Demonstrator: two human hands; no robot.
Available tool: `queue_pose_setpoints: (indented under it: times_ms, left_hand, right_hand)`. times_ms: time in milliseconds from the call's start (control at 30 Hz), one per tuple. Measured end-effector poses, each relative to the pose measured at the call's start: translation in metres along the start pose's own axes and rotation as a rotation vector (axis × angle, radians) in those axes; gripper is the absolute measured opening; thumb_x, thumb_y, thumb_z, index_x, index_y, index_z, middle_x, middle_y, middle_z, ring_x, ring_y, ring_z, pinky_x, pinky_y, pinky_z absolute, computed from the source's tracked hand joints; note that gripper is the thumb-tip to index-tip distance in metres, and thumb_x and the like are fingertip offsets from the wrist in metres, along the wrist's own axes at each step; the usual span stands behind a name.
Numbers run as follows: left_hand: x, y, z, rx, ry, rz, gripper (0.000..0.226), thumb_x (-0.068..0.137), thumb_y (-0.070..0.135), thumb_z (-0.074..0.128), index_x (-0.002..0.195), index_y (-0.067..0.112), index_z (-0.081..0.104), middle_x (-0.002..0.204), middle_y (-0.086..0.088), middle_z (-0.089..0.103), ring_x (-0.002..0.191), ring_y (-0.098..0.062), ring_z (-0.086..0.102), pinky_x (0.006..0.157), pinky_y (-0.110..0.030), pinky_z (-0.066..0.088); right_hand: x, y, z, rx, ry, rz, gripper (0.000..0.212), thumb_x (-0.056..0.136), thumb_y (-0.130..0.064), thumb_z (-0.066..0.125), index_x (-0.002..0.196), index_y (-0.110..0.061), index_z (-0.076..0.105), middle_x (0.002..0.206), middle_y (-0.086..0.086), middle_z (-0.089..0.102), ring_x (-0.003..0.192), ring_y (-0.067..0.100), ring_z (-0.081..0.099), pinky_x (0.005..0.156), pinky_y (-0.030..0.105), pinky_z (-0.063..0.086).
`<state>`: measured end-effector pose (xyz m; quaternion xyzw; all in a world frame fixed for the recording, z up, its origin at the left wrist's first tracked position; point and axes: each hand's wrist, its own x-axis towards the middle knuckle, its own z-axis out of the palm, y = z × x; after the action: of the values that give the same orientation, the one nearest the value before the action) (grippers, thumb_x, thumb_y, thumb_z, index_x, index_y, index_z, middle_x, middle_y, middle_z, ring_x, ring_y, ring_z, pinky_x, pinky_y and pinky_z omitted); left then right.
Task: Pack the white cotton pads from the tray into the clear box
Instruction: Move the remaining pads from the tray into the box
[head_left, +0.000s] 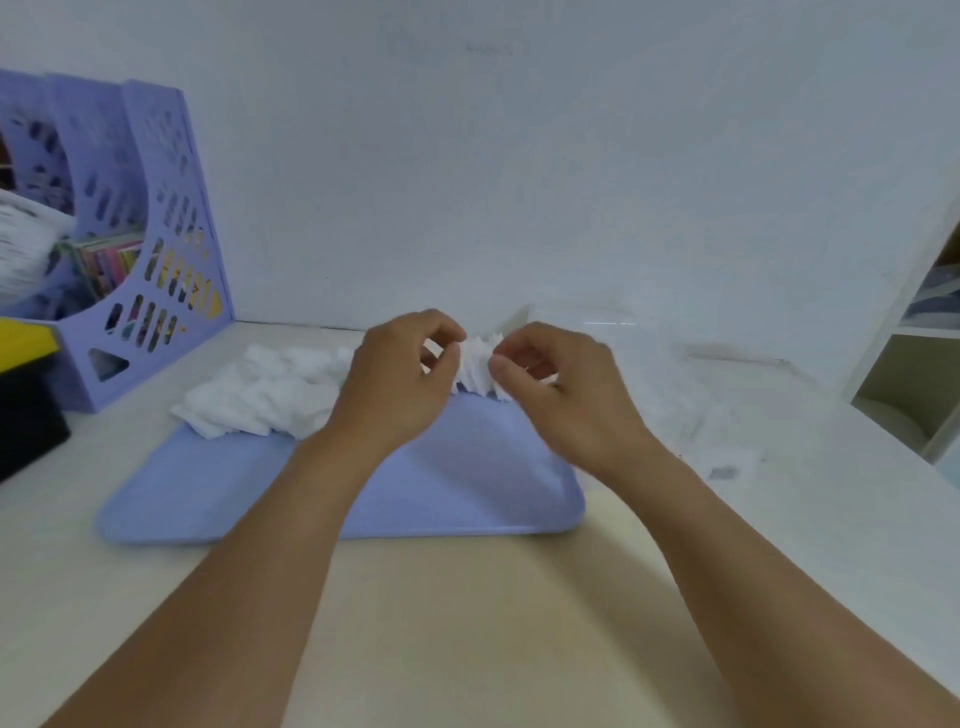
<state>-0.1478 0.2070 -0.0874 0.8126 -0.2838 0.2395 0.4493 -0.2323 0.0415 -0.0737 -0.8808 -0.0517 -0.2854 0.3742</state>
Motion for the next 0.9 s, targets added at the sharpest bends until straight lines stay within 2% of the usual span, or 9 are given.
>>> queue_pose_setpoints:
  times_ms: [67,133,267,333,400,467,533,700,900]
  left_hand:
    - [0.001,-0.018,-0.025,0.069,0.040,-0.093,0.019,0.093,0.013,0.060,0.106,0.025,0.069,0.099,0.010,0.069,0.087,-0.009,0.066,0.081,-0.028,0.052]
    - [-0.001,-0.038,-0.045,0.149,0.056,-0.174,0.026,0.094,0.013,0.059,0.116,0.022,0.068,0.113,0.003,0.069,0.105,-0.018,0.063,0.090,-0.030,0.048]
    - [-0.007,-0.074,-0.069,0.314,0.053,-0.309,0.041,0.095,0.024,0.061,0.136,0.016,0.058,0.143,-0.007,0.056,0.133,-0.028,0.049,0.108,-0.037,0.039]
    - [-0.018,-0.092,-0.084,0.449,0.024,-0.366,0.053,0.097,0.034,0.060,0.145,0.016,0.050,0.156,-0.010,0.042,0.145,-0.030,0.034,0.117,-0.043,0.030]
    - [-0.032,-0.112,-0.096,0.537,0.013,-0.475,0.059,0.098,0.044,0.055,0.151,0.020,0.042,0.162,-0.011,0.031,0.149,-0.033,0.023,0.120,-0.046,0.024]
    - [-0.040,-0.124,-0.105,0.506,0.008,-0.591,0.060,0.099,0.051,0.050,0.150,0.020,0.043,0.157,-0.015,0.037,0.145,-0.037,0.031,0.116,-0.048,0.031]
    - [-0.040,-0.126,-0.105,0.423,0.006,-0.614,0.055,0.099,0.050,0.050,0.143,0.018,0.050,0.144,-0.016,0.052,0.131,-0.037,0.047,0.104,-0.044,0.042]
    - [-0.039,-0.115,-0.094,0.347,-0.025,-0.535,0.043,0.098,0.040,0.057,0.133,0.014,0.059,0.135,-0.015,0.058,0.121,-0.035,0.055,0.095,-0.038,0.045]
    - [-0.045,-0.088,-0.070,0.215,-0.094,-0.421,0.029,0.095,0.037,0.064,0.117,0.019,0.069,0.117,-0.003,0.071,0.109,-0.025,0.064,0.086,-0.031,0.048]
  right_hand:
    - [-0.009,-0.011,0.032,-0.011,-0.206,0.043,0.024,0.090,-0.032,0.074,0.110,-0.019,0.070,0.097,-0.008,0.071,0.086,0.006,0.066,0.079,0.022,0.052]
    - [-0.009,-0.022,0.064,-0.045,-0.331,0.074,0.043,0.088,-0.038,0.077,0.123,-0.017,0.065,0.109,-0.004,0.068,0.095,0.011,0.062,0.087,0.028,0.051]
    - [0.012,-0.046,0.111,-0.067,-0.373,0.010,0.063,0.084,-0.038,0.080,0.137,-0.016,0.054,0.121,0.000,0.060,0.108,0.017,0.056,0.093,0.031,0.046]
    - [0.021,-0.051,0.137,-0.220,-0.438,-0.061,0.072,0.086,-0.036,0.076,0.149,-0.023,0.043,0.139,0.003,0.050,0.125,0.028,0.048,0.100,0.039,0.045]
    - [0.024,-0.050,0.158,-0.365,-0.506,-0.085,0.069,0.091,-0.037,0.066,0.153,-0.030,0.036,0.150,0.003,0.040,0.132,0.033,0.039,0.101,0.046,0.046]
    - [0.026,-0.047,0.173,-0.417,-0.538,-0.060,0.061,0.097,-0.042,0.055,0.154,-0.033,0.035,0.152,0.002,0.040,0.136,0.035,0.038,0.106,0.049,0.042]
    - [0.028,-0.045,0.179,-0.451,-0.534,-0.058,0.054,0.101,-0.046,0.049,0.153,-0.032,0.039,0.149,0.004,0.048,0.135,0.035,0.043,0.109,0.048,0.039]
    - [0.028,-0.047,0.166,-0.486,-0.521,-0.092,0.046,0.102,-0.041,0.051,0.146,-0.026,0.051,0.136,0.006,0.060,0.127,0.031,0.053,0.099,0.041,0.046]
    - [0.013,-0.030,0.107,-0.528,-0.581,-0.078,0.045,0.100,-0.037,0.059,0.142,-0.021,0.055,0.131,0.005,0.063,0.120,0.026,0.059,0.093,0.032,0.044]
